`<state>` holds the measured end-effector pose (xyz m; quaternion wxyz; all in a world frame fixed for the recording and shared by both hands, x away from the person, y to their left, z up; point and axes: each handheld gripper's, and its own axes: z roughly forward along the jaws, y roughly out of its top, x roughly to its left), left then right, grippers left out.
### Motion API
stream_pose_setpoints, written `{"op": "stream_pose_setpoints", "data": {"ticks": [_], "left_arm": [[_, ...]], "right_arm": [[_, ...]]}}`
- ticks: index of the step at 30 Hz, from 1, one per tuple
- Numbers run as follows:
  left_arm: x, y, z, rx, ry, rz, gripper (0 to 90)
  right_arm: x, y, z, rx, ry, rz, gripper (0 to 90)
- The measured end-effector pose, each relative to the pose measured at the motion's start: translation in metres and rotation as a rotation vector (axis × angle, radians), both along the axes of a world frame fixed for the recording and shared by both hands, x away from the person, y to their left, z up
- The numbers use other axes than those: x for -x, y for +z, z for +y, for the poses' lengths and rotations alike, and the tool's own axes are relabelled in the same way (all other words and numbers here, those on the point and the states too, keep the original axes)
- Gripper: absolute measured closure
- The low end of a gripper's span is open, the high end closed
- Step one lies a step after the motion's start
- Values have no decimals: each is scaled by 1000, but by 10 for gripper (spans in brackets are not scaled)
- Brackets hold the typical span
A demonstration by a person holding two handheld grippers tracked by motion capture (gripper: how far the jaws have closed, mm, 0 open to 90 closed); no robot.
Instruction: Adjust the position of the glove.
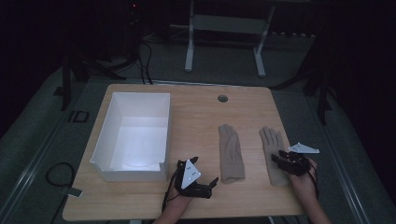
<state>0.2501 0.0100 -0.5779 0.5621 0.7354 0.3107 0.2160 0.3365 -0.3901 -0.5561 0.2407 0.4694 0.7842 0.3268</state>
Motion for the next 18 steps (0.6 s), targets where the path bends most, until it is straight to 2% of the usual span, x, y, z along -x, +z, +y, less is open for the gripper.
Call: {"op": "stream_pose_setpoints", "data": {"ticks": [3, 4, 6, 9, 10, 12, 15, 16, 17, 18], "left_arm": [[0, 0, 0, 1, 0, 0, 1], [0, 0, 0, 1, 0, 0, 1], [0, 0, 0, 2, 0, 1, 1], [0, 0, 0, 2, 1, 1, 1], [0, 0, 0, 2, 1, 1, 0], [0, 0, 0, 2, 1, 2, 1], [0, 0, 0, 2, 1, 2, 1], [0, 0, 0, 2, 1, 1, 1], [0, 0, 0, 1, 1, 1, 1], [0, 0, 0, 3, 2, 1, 1]], "right_arm": [[0, 0, 3, 7, -5, 4, 665], [0, 0, 3, 7, -5, 4, 665], [0, 3, 6, 21, -49, 17, 817], [1, 5, 8, 20, -64, 20, 832], [2, 12, 9, -18, -85, 23, 835], [2, 15, 10, -28, -92, 21, 835], [3, 36, 14, -66, -110, -27, 835], [3, 45, 16, -80, -114, -54, 836], [3, 60, 22, -83, -113, -107, 836], [2, 65, 25, -85, -111, -120, 836]]}}
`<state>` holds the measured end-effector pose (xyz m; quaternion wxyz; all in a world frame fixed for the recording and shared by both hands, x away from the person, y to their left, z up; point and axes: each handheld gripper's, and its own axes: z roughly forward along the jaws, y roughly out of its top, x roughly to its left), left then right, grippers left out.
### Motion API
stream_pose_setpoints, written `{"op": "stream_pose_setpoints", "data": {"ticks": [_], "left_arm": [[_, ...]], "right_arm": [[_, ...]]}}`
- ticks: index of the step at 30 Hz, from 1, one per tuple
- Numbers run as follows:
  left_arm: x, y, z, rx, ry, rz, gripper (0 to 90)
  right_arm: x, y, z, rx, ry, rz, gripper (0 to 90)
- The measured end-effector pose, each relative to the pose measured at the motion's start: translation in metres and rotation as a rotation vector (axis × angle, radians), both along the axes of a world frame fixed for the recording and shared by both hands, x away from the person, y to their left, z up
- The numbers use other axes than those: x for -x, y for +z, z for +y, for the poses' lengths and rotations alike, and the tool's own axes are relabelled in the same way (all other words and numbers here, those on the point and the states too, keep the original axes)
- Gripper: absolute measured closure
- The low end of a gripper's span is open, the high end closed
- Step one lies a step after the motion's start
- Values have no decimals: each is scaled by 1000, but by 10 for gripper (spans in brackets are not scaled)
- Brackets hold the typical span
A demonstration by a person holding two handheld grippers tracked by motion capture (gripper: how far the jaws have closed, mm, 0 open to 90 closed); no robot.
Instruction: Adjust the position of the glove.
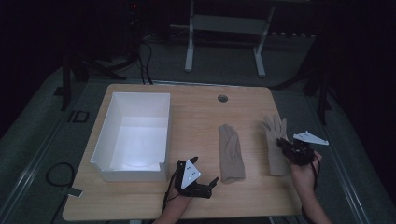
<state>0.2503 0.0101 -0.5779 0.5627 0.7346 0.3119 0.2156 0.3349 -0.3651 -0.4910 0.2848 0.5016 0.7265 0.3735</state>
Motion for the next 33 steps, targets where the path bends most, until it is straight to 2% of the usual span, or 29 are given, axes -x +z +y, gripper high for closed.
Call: {"op": "stream_pose_setpoints", "data": {"ticks": [1, 2, 4, 6, 7, 9, 10, 11, 12, 13, 15, 17, 18, 19, 20, 21, 23, 26, 29, 31, 33], "left_arm": [[0, 0, 0, 0, 0, 0, 0], [0, 0, 0, -1, 0, -1, 0], [0, 0, 0, -1, 0, 0, 1], [0, 0, 0, -1, 0, -1, 1], [0, 0, 0, -1, 0, -1, 1], [0, 0, 0, -1, -1, -1, 1], [0, 0, 0, -1, -1, -1, 1], [0, 0, 0, -3, -2, -3, 1], [0, 0, 0, -3, -2, -3, 1], [0, 0, 0, -3, -3, -3, 1], [0, 0, 0, -4, -4, -4, 1], [0, 0, 0, -5, -3, -3, 1], [0, 0, -1, -4, -2, -4, 1], [1, 0, -1, -5, -3, -4, 1], [1, 0, -1, -7, -4, -4, 1], [1, 0, -1, -6, -4, -5, 1], [1, 0, 0, -7, -4, -4, 1], [1, 0, -1, -4, -7, -4, 1], [1, 0, -1, -5, -9, -4, 1], [1, 0, -1, -3, -10, -3, 1], [1, 0, -1, -3, -10, -3, 0]], "right_arm": [[-1, 7, 4, -3, -1, -17, 835], [-1, 7, 4, -3, -1, -17, 835], [-5, 24, 15, -19, 2, -47, 835], [-5, 29, 19, -22, 5, -54, 835], [-8, 40, 32, -20, 12, -72, 835], [-8, 47, 45, -19, 13, -85, 835], [-8, 47, 45, -19, 13, -85, 835], [-9, 50, 51, -21, 17, -88, 835], [-9, 53, 65, -39, 28, -85, 835], [-9, 53, 65, -39, 28, -85, 835], [-10, 53, 80, -52, 37, -87, 835], [-7, 52, 93, -56, 32, -107, 835], [-6, 51, 100, -56, 34, -116, 835], [-5, 47, 112, -78, 42, -116, 835], [-5, 47, 112, -78, 42, -116, 835], [-6, 40, 123, -64, 46, -107, 835], [-6, 37, 127, -60, 49, -101, 835], [-7, 20, 136, -61, 46, -65, 835], [-5, -4, 144, -59, 42, -22, 834], [-5, -10, 145, -52, 38, -11, 834], [-4, -23, 148, -41, 28, 21, 834]]}}
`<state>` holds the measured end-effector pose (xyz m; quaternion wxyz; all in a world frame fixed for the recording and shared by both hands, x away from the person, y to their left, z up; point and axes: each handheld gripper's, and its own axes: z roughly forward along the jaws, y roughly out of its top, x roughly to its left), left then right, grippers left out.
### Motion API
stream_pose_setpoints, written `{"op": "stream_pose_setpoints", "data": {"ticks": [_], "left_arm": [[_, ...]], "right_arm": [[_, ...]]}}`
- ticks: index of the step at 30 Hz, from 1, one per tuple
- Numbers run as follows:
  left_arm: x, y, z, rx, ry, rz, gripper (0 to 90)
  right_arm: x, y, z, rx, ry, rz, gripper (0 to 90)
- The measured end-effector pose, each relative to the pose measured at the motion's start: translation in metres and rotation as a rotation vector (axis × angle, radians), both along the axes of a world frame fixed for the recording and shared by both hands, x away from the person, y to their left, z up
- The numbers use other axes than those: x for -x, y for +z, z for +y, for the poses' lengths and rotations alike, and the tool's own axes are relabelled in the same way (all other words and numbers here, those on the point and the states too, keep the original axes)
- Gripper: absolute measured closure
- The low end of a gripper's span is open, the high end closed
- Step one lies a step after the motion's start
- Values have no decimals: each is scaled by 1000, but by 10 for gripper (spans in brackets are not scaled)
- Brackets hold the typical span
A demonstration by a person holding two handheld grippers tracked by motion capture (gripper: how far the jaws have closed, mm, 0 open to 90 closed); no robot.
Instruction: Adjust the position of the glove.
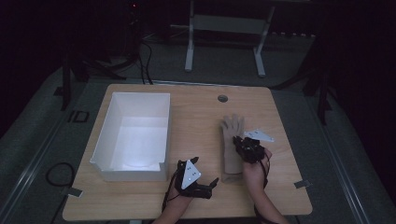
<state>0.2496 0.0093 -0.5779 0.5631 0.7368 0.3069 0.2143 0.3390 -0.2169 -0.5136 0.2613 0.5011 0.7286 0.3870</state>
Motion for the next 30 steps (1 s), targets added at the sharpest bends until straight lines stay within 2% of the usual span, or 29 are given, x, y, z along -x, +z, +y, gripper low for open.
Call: {"op": "stream_pose_setpoints", "data": {"ticks": [1, 6, 9, 12, 15, 16, 18, 23, 25, 28, 29, 30], "left_arm": [[0, 0, 0, -1, 0, -1, 0], [0, 0, 0, -1, -2, -1, 1], [0, 0, 0, -1, -2, -1, 1], [0, 0, -1, -6, -2, -1, 1], [0, 0, -2, -21, -9, -4, 1], [1, 0, -3, -28, -10, -7, 1], [1, 0, -3, -29, -12, -9, 1], [-1, 0, -2, -17, -9, 14, 1], [-3, 0, -1, -12, -17, 23, 1], [-5, 0, -1, 5, -64, 28, 1], [-6, 1, -3, 2, -75, 31, 1], [-7, 2, -5, -3, -87, 27, 1]], "right_arm": [[-1, -11, 1, 11, 1, 29, 833], [-3, -24, 4, 28, 10, 74, 829], [-5, -31, 1, 6, 0, 105, 821], [-4, -35, 2, 21, 11, 106, 807], [-6, -35, 1, 9, 17, 115, 753], [-6, -32, 0, 5, 32, 111, 677], [-6, -29, 0, 2, 38, 106, 646], [-7, -11, -10, 4, 88, 70, 435], [-9, -1, -16, -9, 106, 62, 365], [-11, 10, -24, -16, 136, 69, 242], [-12, 14, -28, -18, 167, 75, 192], [-12, 17, -30, -15, 176, 70, 180]]}}
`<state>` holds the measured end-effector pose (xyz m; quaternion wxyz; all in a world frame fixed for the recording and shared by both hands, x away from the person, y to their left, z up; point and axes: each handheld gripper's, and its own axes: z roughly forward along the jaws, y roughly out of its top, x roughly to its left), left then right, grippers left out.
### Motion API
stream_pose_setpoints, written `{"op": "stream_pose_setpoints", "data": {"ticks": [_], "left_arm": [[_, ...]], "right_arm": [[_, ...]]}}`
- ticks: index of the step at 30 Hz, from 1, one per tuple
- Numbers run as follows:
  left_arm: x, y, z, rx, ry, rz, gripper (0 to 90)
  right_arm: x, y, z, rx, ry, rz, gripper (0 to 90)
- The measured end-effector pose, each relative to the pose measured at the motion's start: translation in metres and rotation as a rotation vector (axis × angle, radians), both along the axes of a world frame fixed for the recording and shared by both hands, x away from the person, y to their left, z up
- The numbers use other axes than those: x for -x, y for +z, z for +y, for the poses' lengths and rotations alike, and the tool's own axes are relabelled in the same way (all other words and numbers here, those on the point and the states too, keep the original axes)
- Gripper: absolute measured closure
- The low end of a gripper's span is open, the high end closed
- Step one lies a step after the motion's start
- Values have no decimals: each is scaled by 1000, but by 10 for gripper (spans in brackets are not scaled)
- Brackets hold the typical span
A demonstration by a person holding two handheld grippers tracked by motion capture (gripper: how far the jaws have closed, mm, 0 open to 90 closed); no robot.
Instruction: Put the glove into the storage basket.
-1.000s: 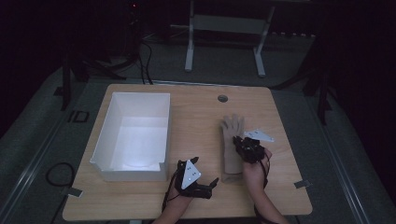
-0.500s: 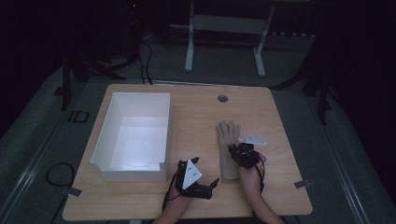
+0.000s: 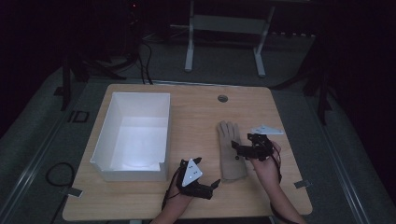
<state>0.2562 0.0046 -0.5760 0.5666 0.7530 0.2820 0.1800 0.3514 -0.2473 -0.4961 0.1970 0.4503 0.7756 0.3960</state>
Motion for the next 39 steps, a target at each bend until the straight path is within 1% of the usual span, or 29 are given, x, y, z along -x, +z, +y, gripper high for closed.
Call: {"op": "stream_pose_setpoints", "data": {"ticks": [1, 2, 3, 4, 5, 6, 8, 9, 10, 12, 13, 15, 16, 18, 19, 20, 21, 22, 23, 24, 26, 28, 30, 32, 33, 35, 36, 38, 39], "left_arm": [[-1, 2, -2, -8, -13, -9, 1], [-1, 4, -6, -30, -14, -31, 1], [0, 7, -9, -57, -16, -48, 1], [0, 10, -11, -66, -20, -56, 1], [0, 13, -14, -74, -35, -60, 10], [-1, 14, -17, -83, -50, -47, 28], [-4, 16, -23, -108, -92, -8, 30], [-5, 16, -26, -108, -119, 4, 30], [-7, 16, -28, -107, -137, 22, 30], [-11, 17, -32, -96, -173, 52, 46], [-14, 17, -34, -102, -185, 59, 70], [-19, 17, -38, -94, -233, 59, 105], [-23, 17, -41, -108, -255, 65, 109], [-28, 17, -47, -159, -274, 58, 146], [-30, 16, -49, -175, -307, 56, 151], [-31, 16, -51, -189, -320, 57, 150], [-33, 15, -54, -221, -330, 56, 154], [-34, 14, -56, -235, -342, 62, 165], [-35, 13, -58, -247, -347, 73, 187], [-36, 12, -59, -257, -350, 72, 199], [-37, 10, -61, -278, -364, 79, 222], [-38, 8, -62, -286, -371, 78, 253], [-40, 8, -63, -299, -380, 80, 302], [-42, 6, -64, -333, -398, 79, 341], [-42, 6, -64, -338, -407, 82, 352], [-42, 4, -66, -378, -423, 72, 359], [-42, 4, -67, -379, -430, 74, 359], [-43, 3, -67, -396, -439, 69, 356], [-43, 4, -67, -403, -441, 67, 358]], "right_arm": [[0, 3, -3, -6, 13, -6, 179], [-1, 4, -5, -1, 32, -7, 159], [-2, 6, -7, 28, 44, -7, 144], [-3, 8, -9, 35, 58, -13, 156], [-4, 9, -11, 25, 74, -12, 156], [-6, 10, -15, 18, 98, -10, 150], [-10, 12, -20, 42, 115, -30, 144], [-13, 14, -25, 41, 118, -27, 144], [-13, 14, -25, 41, 118, -27, 144], [-17, 16, -30, 14, 121, 3, 137], [-19, 16, -32, 10, 110, 12, 137], [-22, 16, -33, -1, 106, 20, 115], [-24, 16, -34, -9, 98, 25, 115], [-28, 14, -33, -32, 108, 34, 105], [-30, 13, -33, -38, 103, 36, 105], [-33, 12, -31, -41, 112, 48, 105], [-35, 10, -30, -43, 107, 50, 105], [-39, 8, -28, -51, 102, 58, 105], [-43, 6, -27, -61, 111, 71, 106], [-47, 4, -25, -74, 104, 80, 106], [-54, 0, -23, -103, 113, 97, 124], [-61, -5, -19, -108, 111, 105, 137], [-67, -11, -15, -101, 110, 118, 173], [-72, -17, -12, -96, 107, 125, 189], [-75, -20, -11, -91, 100, 134, 203], [-81, -30, -10, -90, 86, 162, 203], [-81, -30, -10, -90, 86, 162, 203], [-85, -37, -10, -107, 78, 201, 201], [-86, -40, -10, -101, 76, 209, 199]]}}
